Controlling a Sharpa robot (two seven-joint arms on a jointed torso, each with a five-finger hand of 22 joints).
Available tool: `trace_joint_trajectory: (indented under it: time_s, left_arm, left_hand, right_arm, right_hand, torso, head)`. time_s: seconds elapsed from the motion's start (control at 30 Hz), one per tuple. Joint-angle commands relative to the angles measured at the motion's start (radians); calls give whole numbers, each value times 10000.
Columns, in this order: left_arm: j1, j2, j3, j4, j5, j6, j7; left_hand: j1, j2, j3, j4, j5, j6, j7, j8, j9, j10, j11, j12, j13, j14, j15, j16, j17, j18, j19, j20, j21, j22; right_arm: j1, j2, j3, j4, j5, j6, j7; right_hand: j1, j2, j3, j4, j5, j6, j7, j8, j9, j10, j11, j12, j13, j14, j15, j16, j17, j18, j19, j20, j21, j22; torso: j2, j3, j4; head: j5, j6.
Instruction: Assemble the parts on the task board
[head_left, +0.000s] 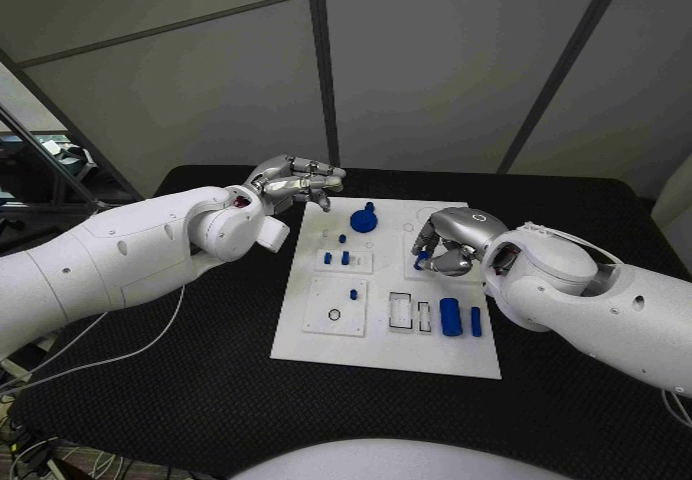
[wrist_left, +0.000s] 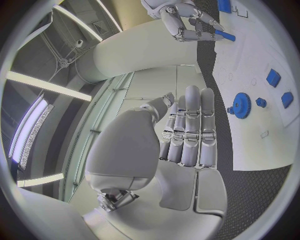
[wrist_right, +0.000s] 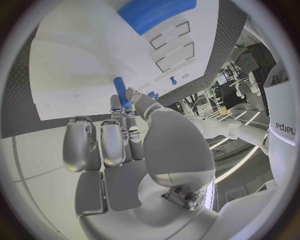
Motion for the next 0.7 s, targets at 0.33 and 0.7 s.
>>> trace_joint_trajectory:
  time_s: [0.33, 0.7]
  left_arm:
    - [11, -25, 4, -10, -37, 12, 15]
    - [13, -17, 3, -23, -36, 1, 16]
  left_hand:
    - [-84, -5, -32, -44, -28, -34, 1, -64, 20, -65, -29, -44, 19, -21, 34, -86, -16, -48, -23, 74, -71, -18]
    - [-78, 0, -29, -47, -26, -34, 1, -66, 22, -67, -28, -44, 22, -23, 34, -95, -18, -47, -25, 74, -78, -22]
  right_arm:
    - [19, -399, 620, 1190, 445, -709, 230]
    - [17, 272, 469, 1766, 773, -247, 402]
  right_hand:
    - [24, 52, 51, -38, 91, 49, -9, 26, 6, 142, -58, -32, 8, 246, -67, 28, -14, -92, 103, -11, 121, 85]
    - [-6, 48, 67, -64, 117, -12, 23, -43, -1, 83, -22, -138, -5, 240, -48, 15, -35, -87, 89, -8, 101, 58]
  torso:
    - [17, -10, 0]
    - [12, -8, 20]
  head:
    - [60, 1]
    - [262, -122]
